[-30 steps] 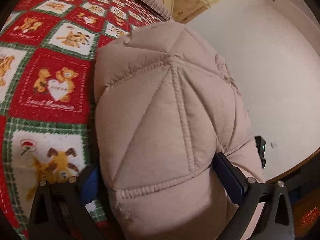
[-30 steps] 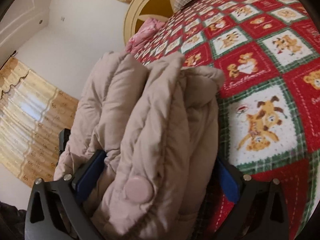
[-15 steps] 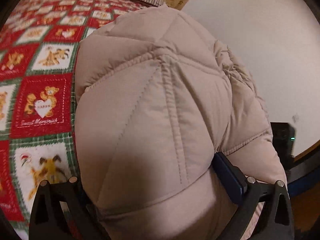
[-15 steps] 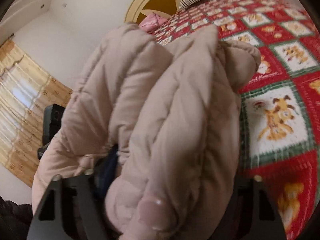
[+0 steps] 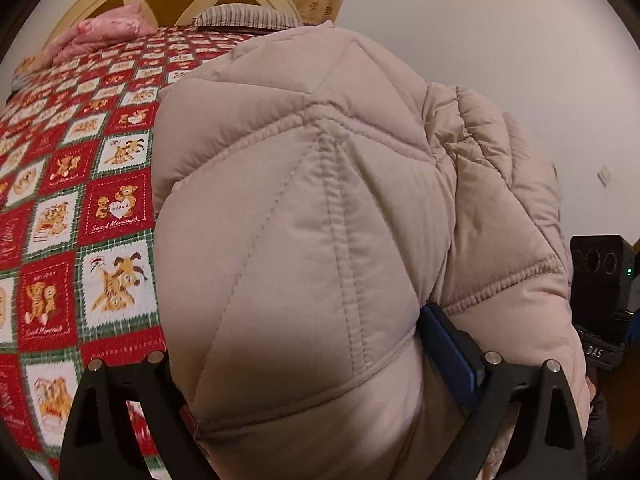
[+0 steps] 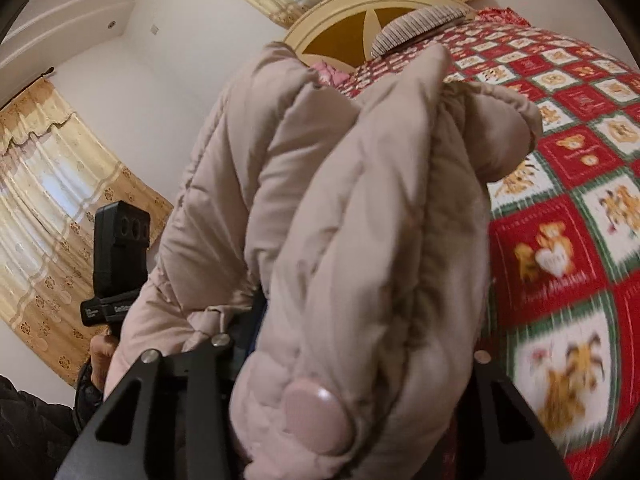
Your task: Fold large clothes
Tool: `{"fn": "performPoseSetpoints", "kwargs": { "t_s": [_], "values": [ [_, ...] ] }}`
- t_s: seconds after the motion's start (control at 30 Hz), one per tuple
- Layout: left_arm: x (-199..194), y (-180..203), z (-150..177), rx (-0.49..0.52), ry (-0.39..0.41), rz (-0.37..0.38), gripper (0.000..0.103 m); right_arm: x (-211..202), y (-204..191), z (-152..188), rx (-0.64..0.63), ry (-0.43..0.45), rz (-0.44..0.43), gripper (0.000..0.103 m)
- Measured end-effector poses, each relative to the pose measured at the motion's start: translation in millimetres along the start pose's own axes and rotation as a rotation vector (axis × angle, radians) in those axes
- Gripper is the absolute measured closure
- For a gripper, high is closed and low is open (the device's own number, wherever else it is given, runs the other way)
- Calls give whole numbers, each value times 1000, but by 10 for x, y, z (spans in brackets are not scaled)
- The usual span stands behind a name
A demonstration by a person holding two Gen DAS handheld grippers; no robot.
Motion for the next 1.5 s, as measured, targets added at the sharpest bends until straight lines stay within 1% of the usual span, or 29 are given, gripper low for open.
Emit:
{"fn": "performPoseSetpoints", "kwargs": {
  "t_s": [0.1, 0.17, 0.3, 0.43, 0.57, 0.6, 0.7, 0.77, 0.93, 1.03, 1.17, 1.33, 1.43, 1.5],
  "values": [
    [-19, 68, 90, 29, -7, -17, 7, -121, -33, 99, 11, 15, 5, 57],
    [-107, 155, 247, 50, -13, -30, 7, -205, -37, 175, 17, 26, 5, 57],
    [-164, 313, 407, 78, -34, -46, 7, -256, 63, 285, 59, 33, -5, 57],
    [-254, 461, 596, 95, -26, -51, 7, -248, 117, 303, 73, 51, -4, 57],
    [-290, 493, 707, 87, -5, -72, 7, -232, 129, 314, 61, 51, 25, 57],
    [-312, 489, 738, 81, 2, -75, 7, -176, 123, 258, 57, 49, 39, 57],
    [-350, 427, 789, 45, 16, -55, 7, -115, 41, 203, 3, 54, 72, 57],
    [-378, 431, 803, 39, 24, -51, 7, -90, 14, 159, -9, 56, 77, 57],
    [-428, 545, 761, 72, 41, -45, 7, -128, 41, 89, -11, 72, 69, 57],
    [-405, 532, 758, 64, 41, -40, 7, -140, 95, 112, -7, 73, 72, 57],
    [-399, 527, 704, 50, 45, -25, 7, -120, 140, 42, -11, 75, 70, 57],
    [-286, 545, 615, 42, 33, 10, 7, -151, 224, -66, -34, 54, 92, 57],
    [-228, 558, 548, 30, 36, 22, 7, -160, 286, -177, -37, 65, 109, 58],
    [-218, 575, 502, 30, 37, 36, 7, -199, 270, -189, -49, 82, 120, 58]
  ]
}}
Point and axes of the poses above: each gripper's, at about its wrist camera, not at the fingertips, and x roughly the way its jaws point, y to its right, z to its underside, the point moved 4 cm from there along x, roughly the way its jaws point, and after that the axes turned 5 degrees about z, right-handed, at the moved point
